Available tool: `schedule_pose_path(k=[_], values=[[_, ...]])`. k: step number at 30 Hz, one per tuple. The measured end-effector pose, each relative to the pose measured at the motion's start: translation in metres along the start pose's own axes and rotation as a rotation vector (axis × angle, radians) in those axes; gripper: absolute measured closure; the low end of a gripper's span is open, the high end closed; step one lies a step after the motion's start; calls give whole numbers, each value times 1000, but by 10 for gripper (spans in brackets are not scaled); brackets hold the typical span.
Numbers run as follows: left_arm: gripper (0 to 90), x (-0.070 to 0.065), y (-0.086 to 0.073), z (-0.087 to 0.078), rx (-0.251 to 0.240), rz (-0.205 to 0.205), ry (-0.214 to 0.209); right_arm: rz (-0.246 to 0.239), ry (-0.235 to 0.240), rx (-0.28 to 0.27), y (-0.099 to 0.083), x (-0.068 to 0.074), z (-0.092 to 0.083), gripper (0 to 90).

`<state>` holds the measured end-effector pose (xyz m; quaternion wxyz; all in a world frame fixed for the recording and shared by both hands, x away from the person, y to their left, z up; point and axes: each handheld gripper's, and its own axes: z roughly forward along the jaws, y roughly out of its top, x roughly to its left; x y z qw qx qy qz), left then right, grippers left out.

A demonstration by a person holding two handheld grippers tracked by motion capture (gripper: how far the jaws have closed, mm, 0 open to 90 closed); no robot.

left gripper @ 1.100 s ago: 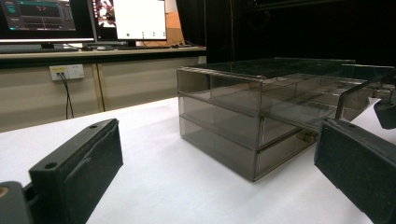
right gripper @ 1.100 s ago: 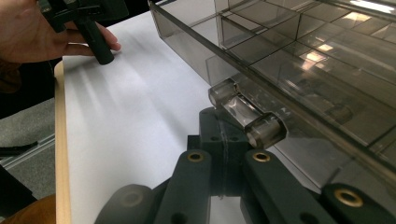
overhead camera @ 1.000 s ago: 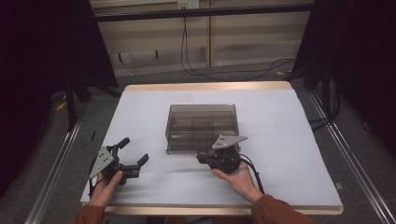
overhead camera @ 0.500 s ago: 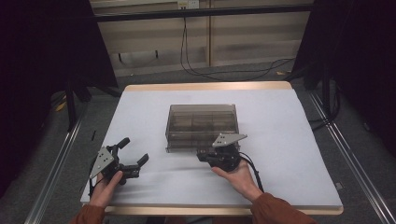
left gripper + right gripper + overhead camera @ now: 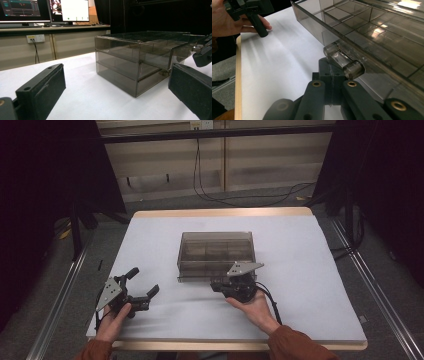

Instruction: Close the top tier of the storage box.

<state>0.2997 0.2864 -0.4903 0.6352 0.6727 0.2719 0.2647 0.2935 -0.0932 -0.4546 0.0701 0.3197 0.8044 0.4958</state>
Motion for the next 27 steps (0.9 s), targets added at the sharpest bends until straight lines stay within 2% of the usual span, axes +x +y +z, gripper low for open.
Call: schedule_pose_path(k=[27], values=[[9,0,0,0,0,0,0,4,-14,-10,4,-5,3,900]])
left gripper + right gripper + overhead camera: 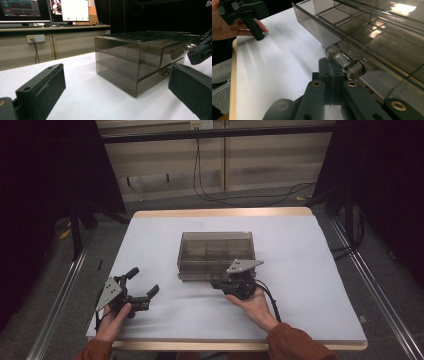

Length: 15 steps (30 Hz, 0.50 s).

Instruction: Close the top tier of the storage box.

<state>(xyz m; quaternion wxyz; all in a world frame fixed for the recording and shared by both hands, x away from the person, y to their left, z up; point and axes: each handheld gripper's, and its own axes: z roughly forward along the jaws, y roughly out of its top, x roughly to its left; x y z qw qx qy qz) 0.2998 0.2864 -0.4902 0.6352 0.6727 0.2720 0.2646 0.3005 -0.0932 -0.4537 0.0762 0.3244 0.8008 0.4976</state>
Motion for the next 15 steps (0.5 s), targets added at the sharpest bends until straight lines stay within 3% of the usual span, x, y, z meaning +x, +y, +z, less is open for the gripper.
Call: schedule_pose_path(k=[15], values=[[9,0,0,0,0,-1,0,9,-17,-15,4,-4,-1,896]])
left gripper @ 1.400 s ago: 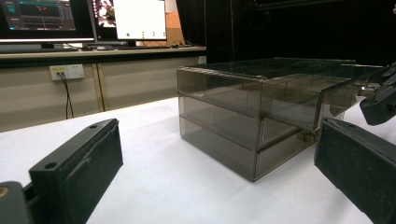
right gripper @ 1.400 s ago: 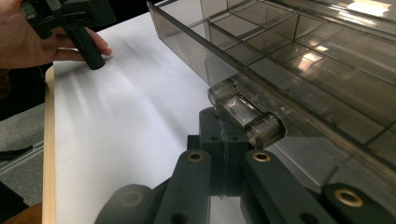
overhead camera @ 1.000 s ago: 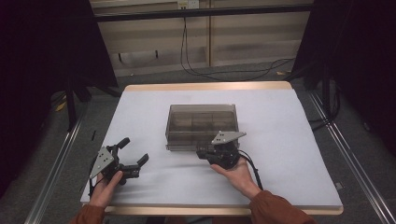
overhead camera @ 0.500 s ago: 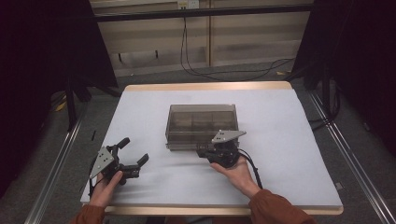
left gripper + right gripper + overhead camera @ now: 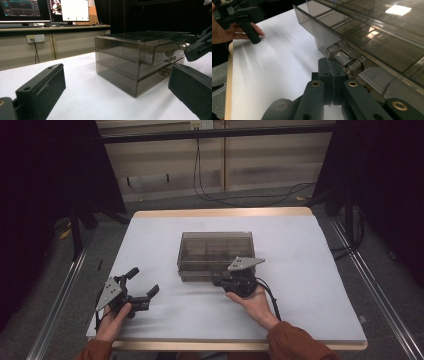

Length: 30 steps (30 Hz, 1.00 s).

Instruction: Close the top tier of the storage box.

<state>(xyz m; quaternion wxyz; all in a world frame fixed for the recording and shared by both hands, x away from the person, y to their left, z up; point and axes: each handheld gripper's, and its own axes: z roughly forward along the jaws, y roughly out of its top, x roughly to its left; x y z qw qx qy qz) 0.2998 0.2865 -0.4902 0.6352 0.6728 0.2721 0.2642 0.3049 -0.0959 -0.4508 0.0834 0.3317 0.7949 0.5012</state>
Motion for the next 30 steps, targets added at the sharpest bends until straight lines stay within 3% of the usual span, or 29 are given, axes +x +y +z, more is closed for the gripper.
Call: schedule_pose_path(k=[30], values=[[9,0,0,0,-1,2,0,7,-18,2,3,-12,5,899]])
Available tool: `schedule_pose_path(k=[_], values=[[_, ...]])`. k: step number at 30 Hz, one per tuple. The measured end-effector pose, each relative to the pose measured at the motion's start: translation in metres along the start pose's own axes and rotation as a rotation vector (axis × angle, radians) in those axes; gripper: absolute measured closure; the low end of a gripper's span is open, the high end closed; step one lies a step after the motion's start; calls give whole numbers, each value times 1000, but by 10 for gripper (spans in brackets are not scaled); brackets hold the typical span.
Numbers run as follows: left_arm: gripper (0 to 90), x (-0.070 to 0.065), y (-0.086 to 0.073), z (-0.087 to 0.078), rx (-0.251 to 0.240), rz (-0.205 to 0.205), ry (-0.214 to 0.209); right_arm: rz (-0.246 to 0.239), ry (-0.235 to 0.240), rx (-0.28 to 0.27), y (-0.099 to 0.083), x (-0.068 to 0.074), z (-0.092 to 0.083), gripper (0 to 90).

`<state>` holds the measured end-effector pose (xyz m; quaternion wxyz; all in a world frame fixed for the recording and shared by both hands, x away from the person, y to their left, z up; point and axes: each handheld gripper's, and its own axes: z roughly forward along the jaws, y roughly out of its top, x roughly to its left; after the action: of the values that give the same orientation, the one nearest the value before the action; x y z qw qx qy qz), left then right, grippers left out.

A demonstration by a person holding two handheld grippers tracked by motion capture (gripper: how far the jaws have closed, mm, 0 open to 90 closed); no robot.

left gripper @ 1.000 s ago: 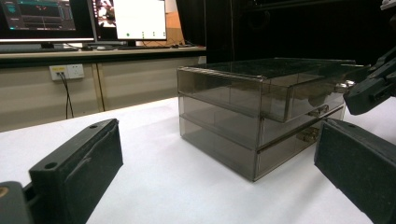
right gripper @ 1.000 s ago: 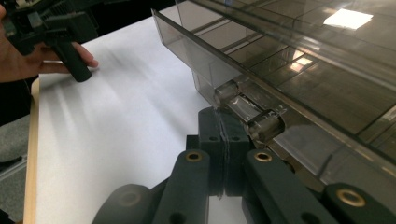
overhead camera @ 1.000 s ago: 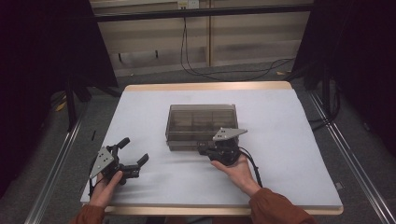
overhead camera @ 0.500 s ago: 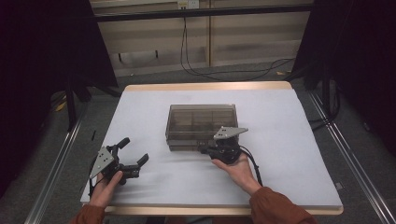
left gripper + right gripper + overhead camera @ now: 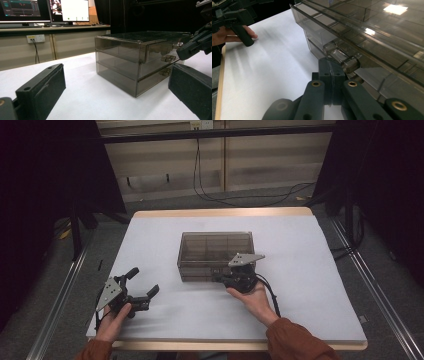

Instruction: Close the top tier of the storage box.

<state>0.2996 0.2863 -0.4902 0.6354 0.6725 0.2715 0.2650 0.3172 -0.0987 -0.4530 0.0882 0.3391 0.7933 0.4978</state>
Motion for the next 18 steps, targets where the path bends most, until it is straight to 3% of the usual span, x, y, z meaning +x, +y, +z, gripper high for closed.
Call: schedule_pose_path(k=[18], values=[[9,0,0,0,0,-1,1,11,-15,-20,0,-7,1,900]])
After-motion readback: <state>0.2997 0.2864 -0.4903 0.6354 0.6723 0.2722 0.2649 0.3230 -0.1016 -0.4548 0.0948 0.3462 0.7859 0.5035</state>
